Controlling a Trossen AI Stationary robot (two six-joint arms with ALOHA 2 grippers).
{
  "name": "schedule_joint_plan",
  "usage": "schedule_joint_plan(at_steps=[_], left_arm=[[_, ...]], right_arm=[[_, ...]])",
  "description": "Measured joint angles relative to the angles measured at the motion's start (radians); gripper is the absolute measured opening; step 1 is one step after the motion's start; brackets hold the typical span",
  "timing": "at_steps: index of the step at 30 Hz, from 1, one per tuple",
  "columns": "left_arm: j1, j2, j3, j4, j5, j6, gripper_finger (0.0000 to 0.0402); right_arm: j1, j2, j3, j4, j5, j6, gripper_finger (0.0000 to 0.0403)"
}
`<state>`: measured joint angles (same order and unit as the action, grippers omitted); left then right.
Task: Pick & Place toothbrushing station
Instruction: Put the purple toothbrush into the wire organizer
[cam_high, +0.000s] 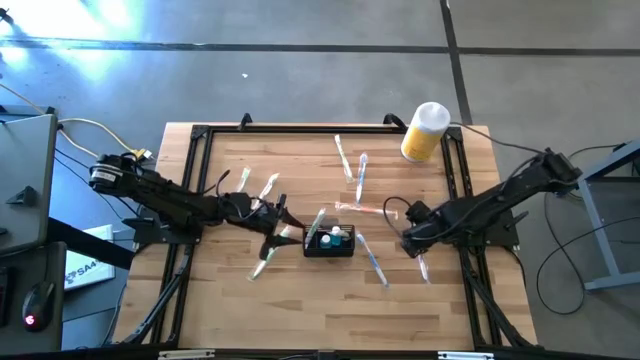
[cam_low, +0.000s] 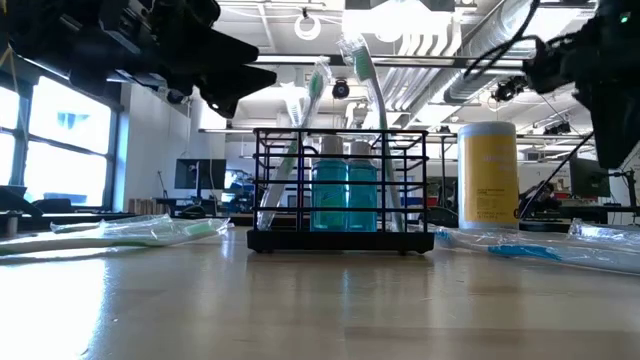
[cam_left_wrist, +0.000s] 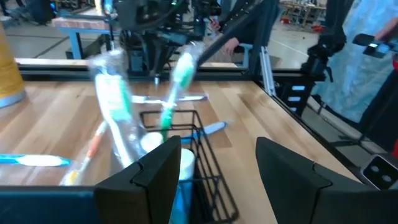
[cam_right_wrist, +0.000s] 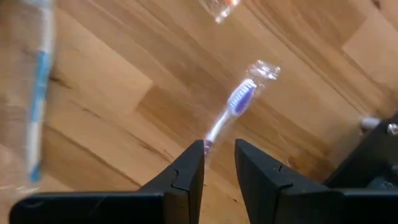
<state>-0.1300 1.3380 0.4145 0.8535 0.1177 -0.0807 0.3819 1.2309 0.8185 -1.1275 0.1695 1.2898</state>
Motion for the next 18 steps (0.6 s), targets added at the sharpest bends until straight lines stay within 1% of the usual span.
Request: schedule_joint_plan(at_steps=[11, 18], left_arm=[[-0.083, 0.000, 0.000, -0.046, 0.002, 0.006, 0.0204], [-0.089, 0.000, 0.000, -0.080, 0.004, 0.008, 0.0204]], right_arm=[[-0.087, 0.147, 0.000, -0.004, -0.067, -0.036, 0.0082], [-0.104, 0.178, -0.015, 0.030, -0.075, -0.037, 0.0082]])
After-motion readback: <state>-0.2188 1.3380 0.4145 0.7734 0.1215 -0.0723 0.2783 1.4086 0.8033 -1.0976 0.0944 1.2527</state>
